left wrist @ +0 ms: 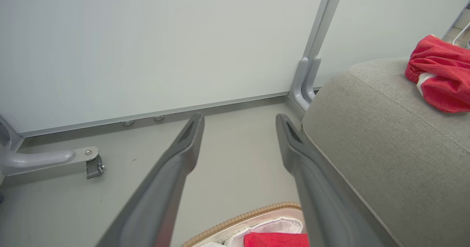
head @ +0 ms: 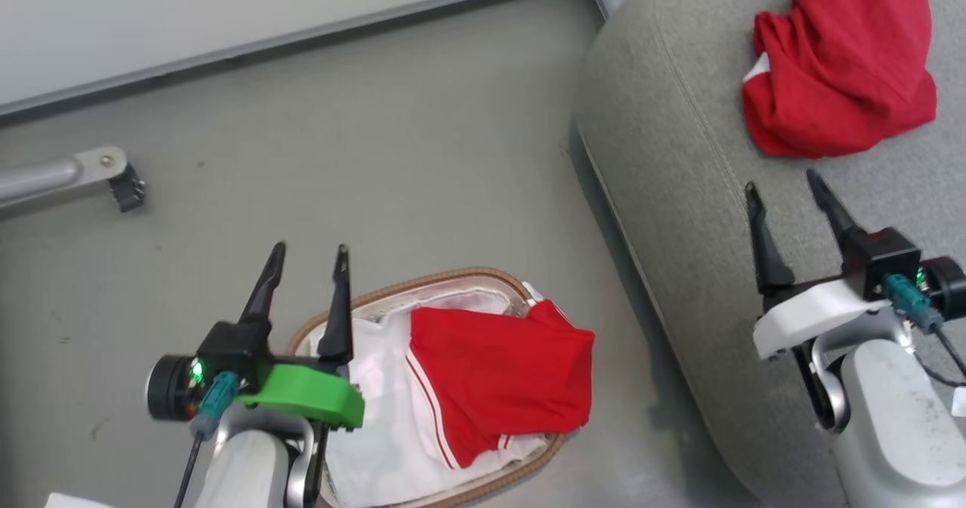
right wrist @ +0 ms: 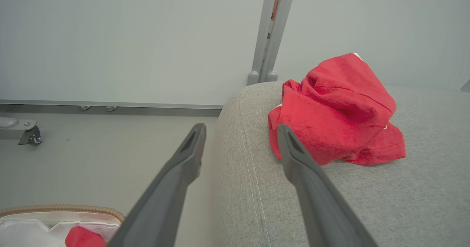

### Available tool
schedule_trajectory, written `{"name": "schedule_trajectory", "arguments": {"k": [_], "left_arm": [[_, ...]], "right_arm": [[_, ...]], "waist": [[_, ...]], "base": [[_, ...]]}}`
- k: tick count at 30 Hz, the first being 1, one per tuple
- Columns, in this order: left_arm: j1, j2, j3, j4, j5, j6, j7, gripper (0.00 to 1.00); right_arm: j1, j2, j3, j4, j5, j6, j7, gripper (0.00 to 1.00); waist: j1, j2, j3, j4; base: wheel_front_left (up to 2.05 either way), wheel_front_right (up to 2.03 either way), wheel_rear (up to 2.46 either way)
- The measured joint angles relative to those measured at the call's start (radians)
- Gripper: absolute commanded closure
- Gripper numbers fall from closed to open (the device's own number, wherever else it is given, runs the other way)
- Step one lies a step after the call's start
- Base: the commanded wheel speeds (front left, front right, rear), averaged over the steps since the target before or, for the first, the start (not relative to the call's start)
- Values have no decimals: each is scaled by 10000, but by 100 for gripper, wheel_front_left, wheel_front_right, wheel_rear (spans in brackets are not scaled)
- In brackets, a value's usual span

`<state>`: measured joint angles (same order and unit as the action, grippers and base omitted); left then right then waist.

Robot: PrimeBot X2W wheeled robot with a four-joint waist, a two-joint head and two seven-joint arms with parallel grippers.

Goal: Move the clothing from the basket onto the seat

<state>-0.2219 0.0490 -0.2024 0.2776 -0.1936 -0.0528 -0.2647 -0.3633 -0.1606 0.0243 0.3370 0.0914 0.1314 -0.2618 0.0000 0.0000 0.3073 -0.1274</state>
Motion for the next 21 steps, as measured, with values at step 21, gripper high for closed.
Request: {"name": "schedule_trajectory", "arguments": {"k": [21], "left_arm": [[2254,6,1799,556,-23,119,0,0]], "right_arm": [[2112,692,485,328,224,0,0,0]], "waist": [[0,0,-2351,1562]], "base": [[0,0,0]]}}
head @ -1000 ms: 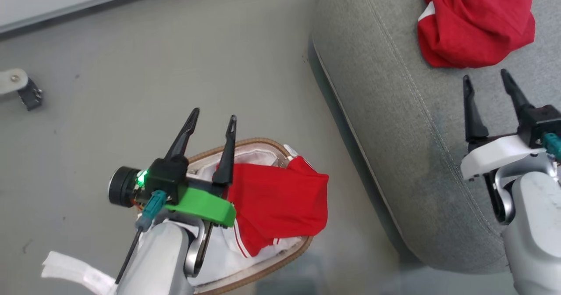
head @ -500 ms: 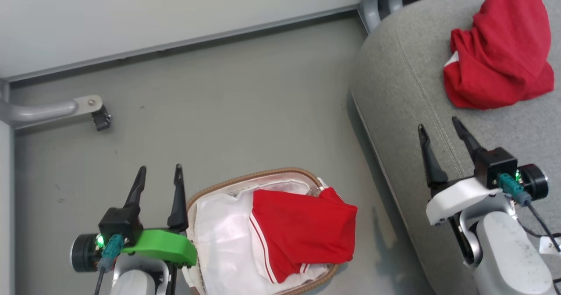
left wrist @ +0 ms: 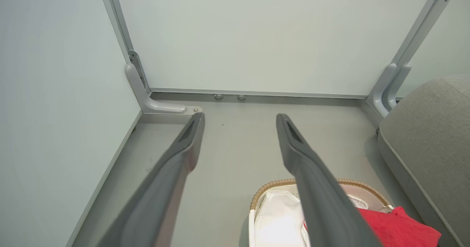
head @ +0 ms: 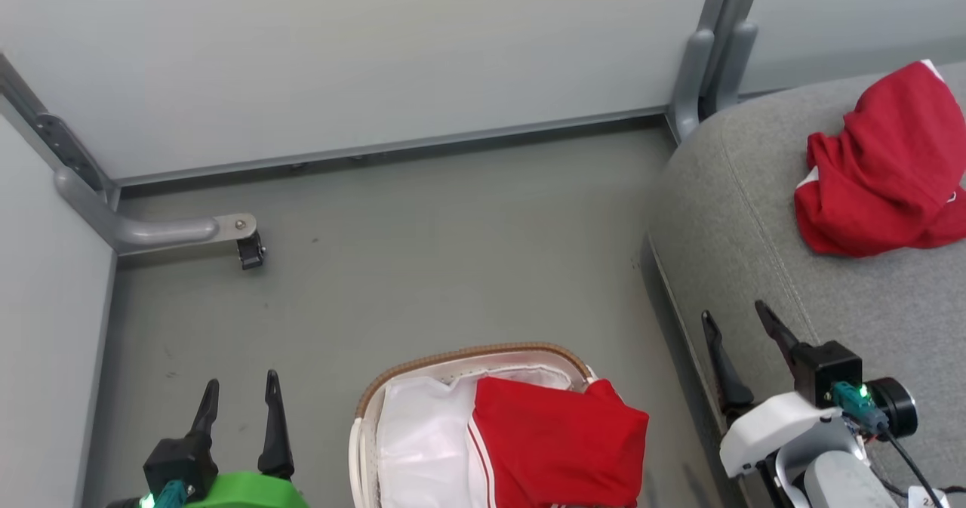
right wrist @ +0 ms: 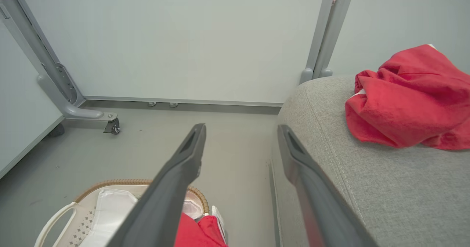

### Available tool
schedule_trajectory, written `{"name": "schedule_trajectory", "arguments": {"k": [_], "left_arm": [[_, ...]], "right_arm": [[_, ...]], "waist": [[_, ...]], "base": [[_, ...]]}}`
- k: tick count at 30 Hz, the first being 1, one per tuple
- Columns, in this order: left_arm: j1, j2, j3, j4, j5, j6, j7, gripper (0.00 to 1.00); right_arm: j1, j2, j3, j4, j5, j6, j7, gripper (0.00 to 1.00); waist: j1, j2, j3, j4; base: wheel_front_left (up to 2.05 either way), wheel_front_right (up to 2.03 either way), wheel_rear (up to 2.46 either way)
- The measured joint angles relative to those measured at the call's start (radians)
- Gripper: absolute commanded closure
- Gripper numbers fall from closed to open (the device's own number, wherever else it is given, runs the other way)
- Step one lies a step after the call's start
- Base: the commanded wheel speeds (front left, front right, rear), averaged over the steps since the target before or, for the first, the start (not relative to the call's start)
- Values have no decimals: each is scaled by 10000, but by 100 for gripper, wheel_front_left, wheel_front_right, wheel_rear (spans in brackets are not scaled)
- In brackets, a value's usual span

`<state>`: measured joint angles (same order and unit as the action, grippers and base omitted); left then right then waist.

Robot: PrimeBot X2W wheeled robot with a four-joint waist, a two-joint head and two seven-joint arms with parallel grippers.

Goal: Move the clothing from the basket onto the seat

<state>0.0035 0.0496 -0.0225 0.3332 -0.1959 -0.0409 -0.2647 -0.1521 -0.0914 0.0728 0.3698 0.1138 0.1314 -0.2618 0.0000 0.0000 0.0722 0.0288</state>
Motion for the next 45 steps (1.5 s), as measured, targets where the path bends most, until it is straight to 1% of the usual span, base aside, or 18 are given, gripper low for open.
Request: {"name": "schedule_trajectory", "arguments": {"k": [5,11,18,26,32,37,45], "left_arm": [[204,0,33,54,-58,-19,0,0],[228,0,-104,169,-77,-21,0,0],[-51,0,-690,437,-372,-117,-2,0],[-1041,0,-1791,1007,-861,-138,-2,0],[-1865,-6,-2562,1561,-1166,-130,0,0],[-2676,-12,-3137,2226,-1108,-142,0,0],[-4060,-21,-3682,3296,-1003,-226,-2,0]], "right_arm": [[230,79,44,38,38,0,0,0],[272,67,100,59,44,0,0,0],[-31,25,192,-100,104,0,0,0],[-912,-100,479,-571,261,0,2,0],[-1449,-33,656,-1051,443,0,2,0],[-1836,13,782,-1496,533,0,0,0],[-2448,151,1018,-2017,663,0,2,0]], "waist": [[0,0,-268,142],[0,0,-237,140],[0,0,64,45],[0,0,874,-174],[0,0,1634,-547],[0,0,2322,-930],[0,0,3510,-1543]], "base": [[0,0,0],[0,0,0],[0,0,0],[0,0,0],[0,0,0],[0,0,0],[0,0,0]]}}
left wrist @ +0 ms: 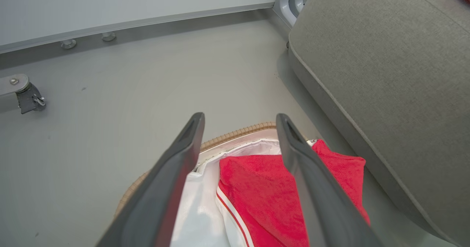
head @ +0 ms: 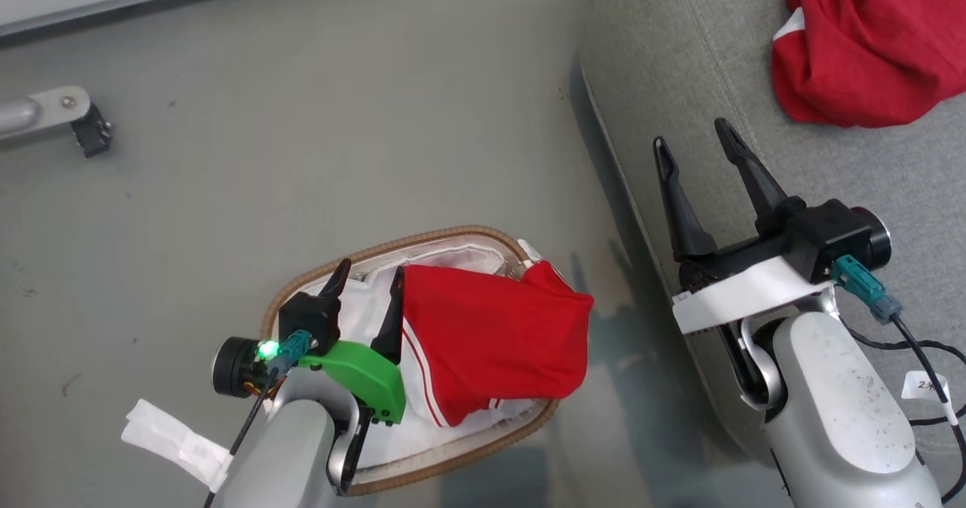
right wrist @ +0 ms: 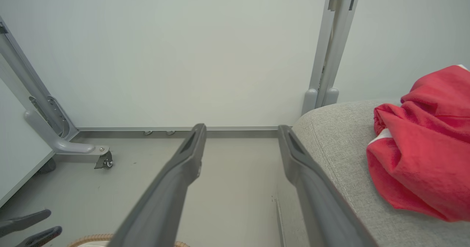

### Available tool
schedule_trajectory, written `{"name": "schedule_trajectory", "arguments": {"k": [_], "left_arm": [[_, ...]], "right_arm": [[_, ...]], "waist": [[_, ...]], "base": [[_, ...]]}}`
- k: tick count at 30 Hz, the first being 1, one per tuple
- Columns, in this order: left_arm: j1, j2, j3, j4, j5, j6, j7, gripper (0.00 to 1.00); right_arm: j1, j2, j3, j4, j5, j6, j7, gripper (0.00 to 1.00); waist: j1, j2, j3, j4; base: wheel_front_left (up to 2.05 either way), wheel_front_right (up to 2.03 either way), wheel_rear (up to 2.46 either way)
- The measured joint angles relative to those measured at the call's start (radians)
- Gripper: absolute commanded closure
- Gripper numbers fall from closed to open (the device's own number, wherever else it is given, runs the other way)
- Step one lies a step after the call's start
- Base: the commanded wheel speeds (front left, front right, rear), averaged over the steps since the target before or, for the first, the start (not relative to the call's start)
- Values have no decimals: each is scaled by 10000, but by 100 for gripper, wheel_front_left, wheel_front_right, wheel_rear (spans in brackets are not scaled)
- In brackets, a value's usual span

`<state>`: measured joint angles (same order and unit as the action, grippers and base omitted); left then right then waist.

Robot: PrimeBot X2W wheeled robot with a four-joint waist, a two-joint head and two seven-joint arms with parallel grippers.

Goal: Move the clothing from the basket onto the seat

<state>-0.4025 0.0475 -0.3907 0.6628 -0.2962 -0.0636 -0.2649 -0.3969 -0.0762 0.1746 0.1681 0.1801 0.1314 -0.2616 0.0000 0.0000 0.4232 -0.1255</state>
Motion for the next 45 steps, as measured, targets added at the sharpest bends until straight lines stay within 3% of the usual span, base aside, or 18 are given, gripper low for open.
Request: {"name": "schedule_trajectory", "arguments": {"k": [13,22,35,45], "left_arm": [[-2099,-4,-1095,2389,788,-431,2,0],[-3345,-2,-2259,4067,1294,-610,2,0],[-4736,69,-3833,5166,2429,-654,2,0],[-5662,127,-4403,5643,2614,-654,2,0]], "right_arm": [[-799,180,77,-780,65,0,-2,0],[-1131,215,27,-1198,38,0,-2,0],[-1502,222,134,-1536,17,0,-2,0],[-1719,226,286,-2008,-12,0,-2,0]], "waist": [[1,0,1910,-926],[2,0,3122,-1215],[2,0,4268,-1375],[1,1,5044,-1498]], "base": [[0,0,0],[0,0,0],[0,0,0],[0,0,0]]}}
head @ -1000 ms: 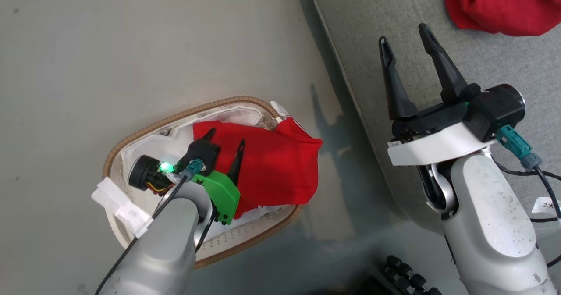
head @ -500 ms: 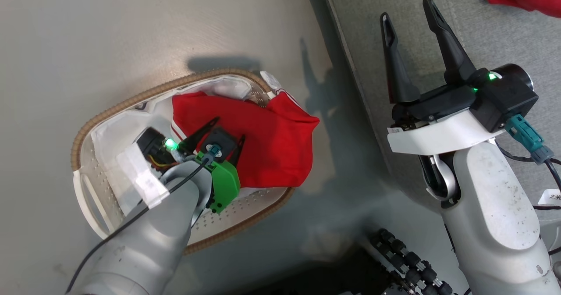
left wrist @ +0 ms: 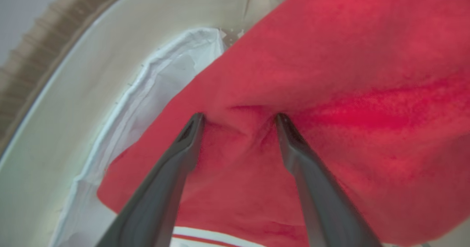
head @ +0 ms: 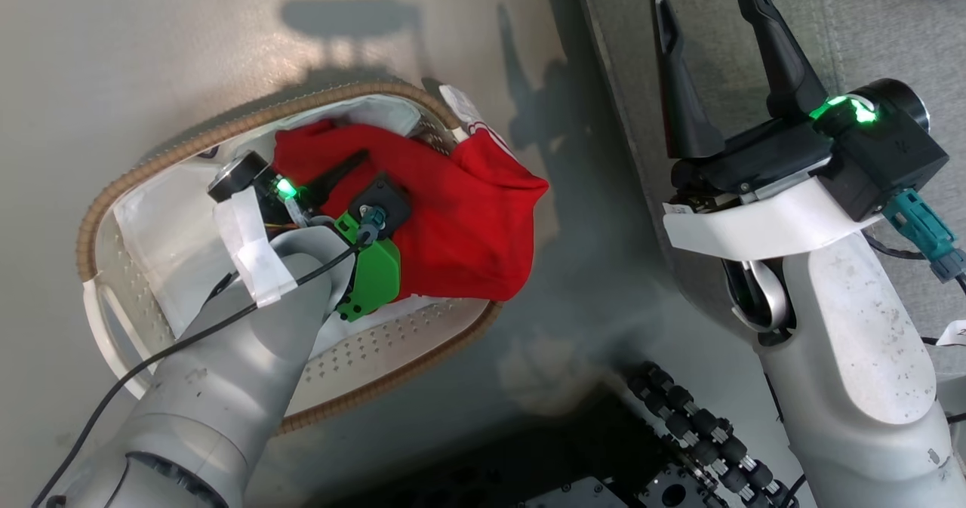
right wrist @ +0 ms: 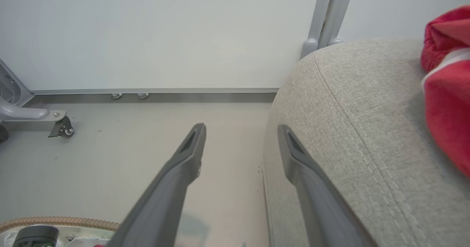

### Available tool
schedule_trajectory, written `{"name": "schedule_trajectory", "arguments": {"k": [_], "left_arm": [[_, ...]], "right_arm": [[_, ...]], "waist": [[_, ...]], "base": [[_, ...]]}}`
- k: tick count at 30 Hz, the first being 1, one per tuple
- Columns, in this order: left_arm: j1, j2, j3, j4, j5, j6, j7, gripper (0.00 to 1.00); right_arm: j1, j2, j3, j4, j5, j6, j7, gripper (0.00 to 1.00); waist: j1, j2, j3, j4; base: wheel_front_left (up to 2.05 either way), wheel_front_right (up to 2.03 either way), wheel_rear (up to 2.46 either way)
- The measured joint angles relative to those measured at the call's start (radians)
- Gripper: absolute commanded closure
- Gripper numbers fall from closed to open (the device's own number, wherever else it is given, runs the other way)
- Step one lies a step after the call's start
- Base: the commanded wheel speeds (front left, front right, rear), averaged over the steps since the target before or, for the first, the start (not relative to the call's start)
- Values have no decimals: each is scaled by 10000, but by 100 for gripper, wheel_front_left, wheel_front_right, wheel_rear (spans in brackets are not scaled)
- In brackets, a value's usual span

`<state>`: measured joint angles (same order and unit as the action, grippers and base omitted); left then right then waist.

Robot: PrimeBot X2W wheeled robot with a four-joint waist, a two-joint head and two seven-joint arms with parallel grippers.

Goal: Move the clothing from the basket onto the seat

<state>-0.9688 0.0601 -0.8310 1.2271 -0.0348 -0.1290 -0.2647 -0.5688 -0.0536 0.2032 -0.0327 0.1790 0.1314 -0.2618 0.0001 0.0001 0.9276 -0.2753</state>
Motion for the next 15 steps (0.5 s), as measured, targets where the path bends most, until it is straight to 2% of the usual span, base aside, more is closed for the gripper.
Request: {"name": "schedule_trajectory", "arguments": {"k": [13,14,15], "left_arm": [[-377,-38,-775,-25,-658,0,0,0],[-376,-40,-842,-10,-738,0,0,57],[-375,-40,-890,-10,-828,0,0,85]], "right_arm": [[-204,6,102,-481,-27,0,0,0],[-208,6,107,-485,-27,0,0,0],[-210,8,119,-485,-27,0,0,0]], "waist": [[-1,0,695,34],[-1,0,705,46],[-1,0,708,52]], "base": [[0,0,0],[0,0,0],[0,0,0]]}}
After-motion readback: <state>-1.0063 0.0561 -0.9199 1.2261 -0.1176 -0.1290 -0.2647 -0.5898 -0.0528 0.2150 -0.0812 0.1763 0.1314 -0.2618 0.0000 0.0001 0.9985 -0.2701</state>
